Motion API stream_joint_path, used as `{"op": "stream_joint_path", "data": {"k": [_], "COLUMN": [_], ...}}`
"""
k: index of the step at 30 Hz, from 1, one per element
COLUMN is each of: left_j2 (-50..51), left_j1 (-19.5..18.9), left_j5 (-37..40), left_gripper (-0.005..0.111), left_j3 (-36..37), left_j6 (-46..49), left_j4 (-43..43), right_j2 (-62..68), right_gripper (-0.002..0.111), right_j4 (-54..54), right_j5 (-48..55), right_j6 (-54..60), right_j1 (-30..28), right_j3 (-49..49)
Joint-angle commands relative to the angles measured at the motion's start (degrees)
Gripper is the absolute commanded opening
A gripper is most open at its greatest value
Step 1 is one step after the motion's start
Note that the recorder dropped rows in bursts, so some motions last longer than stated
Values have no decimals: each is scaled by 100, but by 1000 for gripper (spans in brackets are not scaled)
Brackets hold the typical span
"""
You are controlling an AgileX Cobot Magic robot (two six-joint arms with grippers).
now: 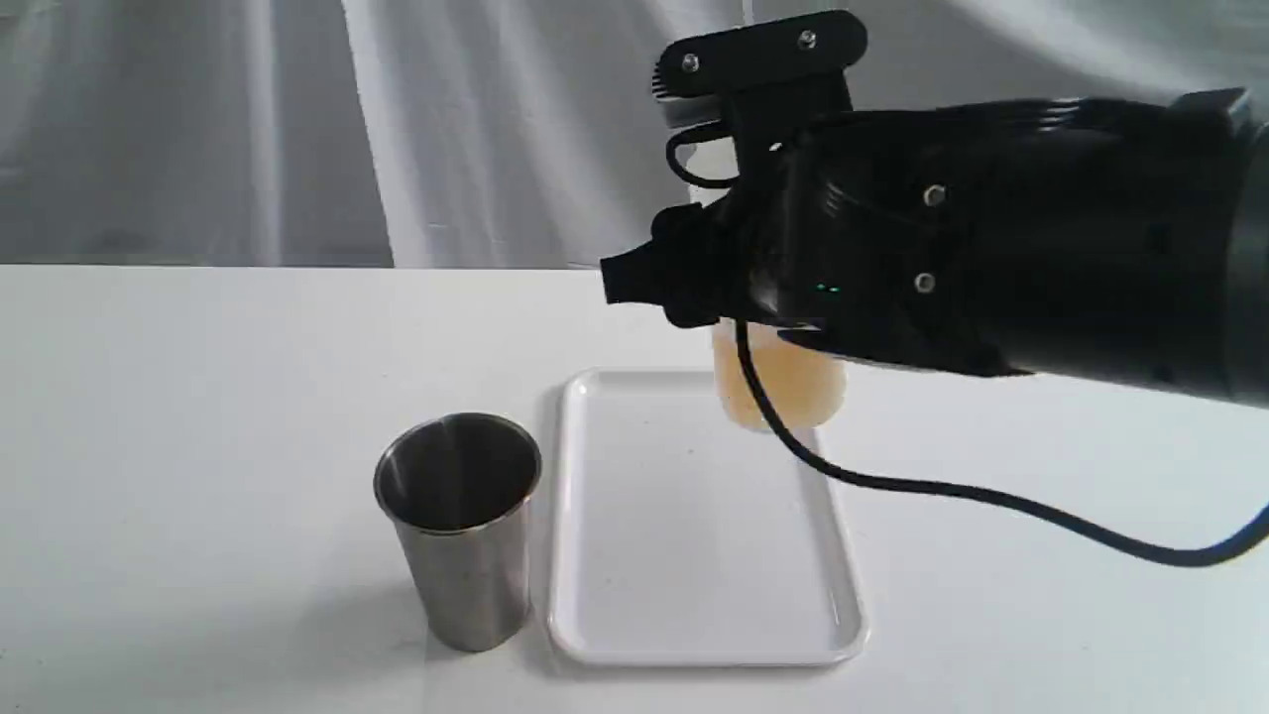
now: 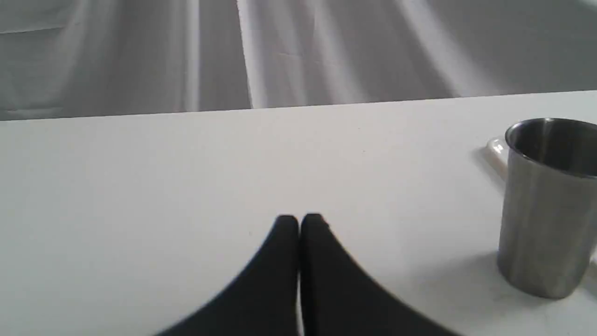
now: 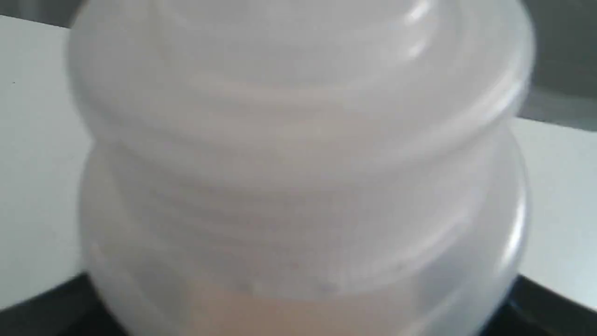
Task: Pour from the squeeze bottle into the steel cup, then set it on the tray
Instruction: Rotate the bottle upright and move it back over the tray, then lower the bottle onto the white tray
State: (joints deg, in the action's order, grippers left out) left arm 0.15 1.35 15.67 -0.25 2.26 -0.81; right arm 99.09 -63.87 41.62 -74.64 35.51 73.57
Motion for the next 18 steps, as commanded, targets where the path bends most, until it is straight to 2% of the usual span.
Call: {"op": "stream_joint_path", "data": {"k": [1, 9, 18], "left_j2": [-15, -15, -15], "left_j1": [-9, -9, -9], "left_j5": [-43, -43, -43], "left_gripper": [0, 0, 0], "left_j3": [25, 25, 25], "left_j6": [-16, -29, -17], "left_j4": [-6, -6, -6], "right_j2": [-100, -100, -90], "right_gripper": [49, 49, 49], "right_j4": [129, 396, -172], "right_j5": [-677, -1847, -2015], "right_j6": [265, 493, 559], "right_j1": [-221, -636, -698], "right_j3": [-223, -781, -791]}}
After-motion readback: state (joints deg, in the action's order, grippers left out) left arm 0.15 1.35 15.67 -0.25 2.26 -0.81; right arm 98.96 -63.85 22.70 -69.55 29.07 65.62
